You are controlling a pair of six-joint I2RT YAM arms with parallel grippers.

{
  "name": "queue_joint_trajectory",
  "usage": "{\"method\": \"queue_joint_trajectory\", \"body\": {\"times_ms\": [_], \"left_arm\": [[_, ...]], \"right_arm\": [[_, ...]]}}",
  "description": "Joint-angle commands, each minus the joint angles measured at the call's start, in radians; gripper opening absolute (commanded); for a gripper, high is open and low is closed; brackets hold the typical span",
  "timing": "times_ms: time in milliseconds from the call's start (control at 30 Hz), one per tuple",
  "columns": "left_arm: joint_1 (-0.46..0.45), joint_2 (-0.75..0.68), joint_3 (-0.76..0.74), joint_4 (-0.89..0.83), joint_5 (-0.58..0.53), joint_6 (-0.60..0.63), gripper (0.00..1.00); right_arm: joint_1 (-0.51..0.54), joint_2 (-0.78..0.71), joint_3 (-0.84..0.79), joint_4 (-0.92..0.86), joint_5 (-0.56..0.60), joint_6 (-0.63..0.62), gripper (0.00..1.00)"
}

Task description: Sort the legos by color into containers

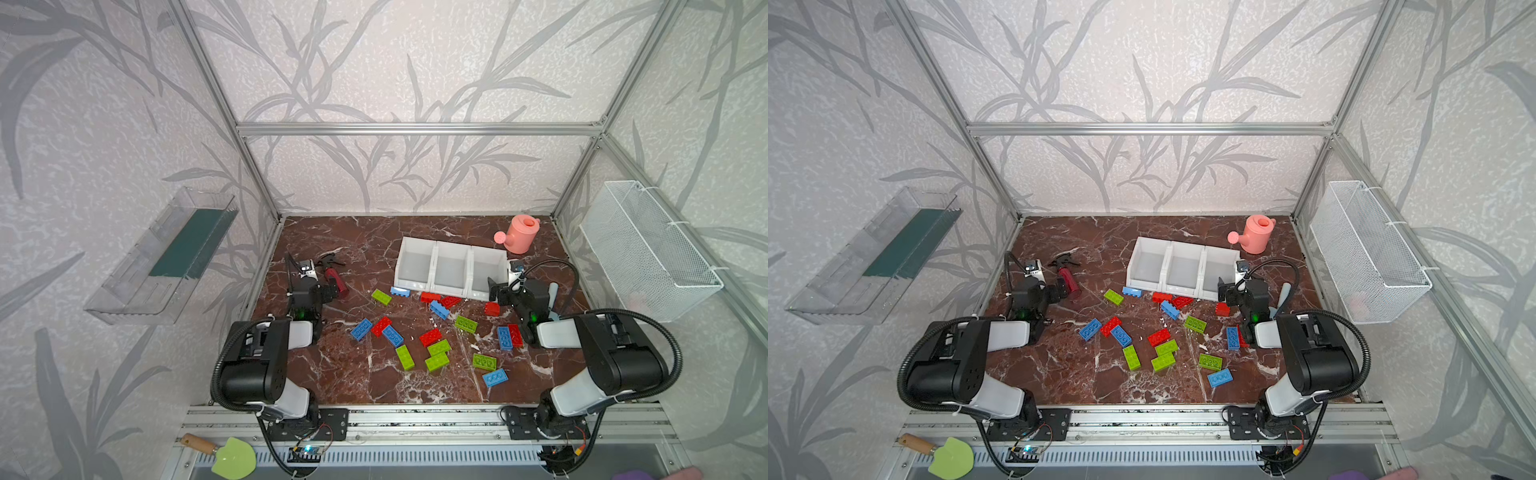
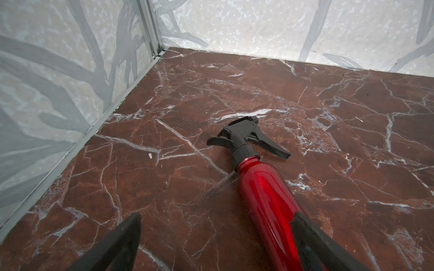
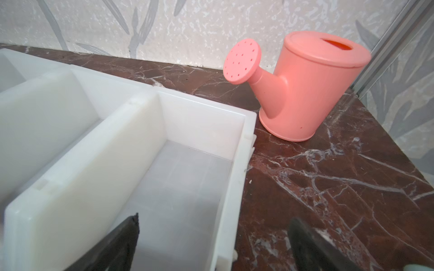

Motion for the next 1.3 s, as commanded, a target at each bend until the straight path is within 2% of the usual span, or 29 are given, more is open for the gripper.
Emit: {"method": "queue_joint_trajectory", "body": {"times_ms": [0, 1267], "left_arm": [[0.000, -0.006, 0.008, 0.004, -0.001, 0.012, 0.99], [0.001, -0.008, 0.008, 0.005, 0.005, 0.012, 0.99]], "right_arm": [[0.000, -0.005, 0.005, 0.012, -0.004, -0.009, 0.99], [0.014, -0.025, -0.013, 0.031, -0.002, -0.025, 0.99]]}}
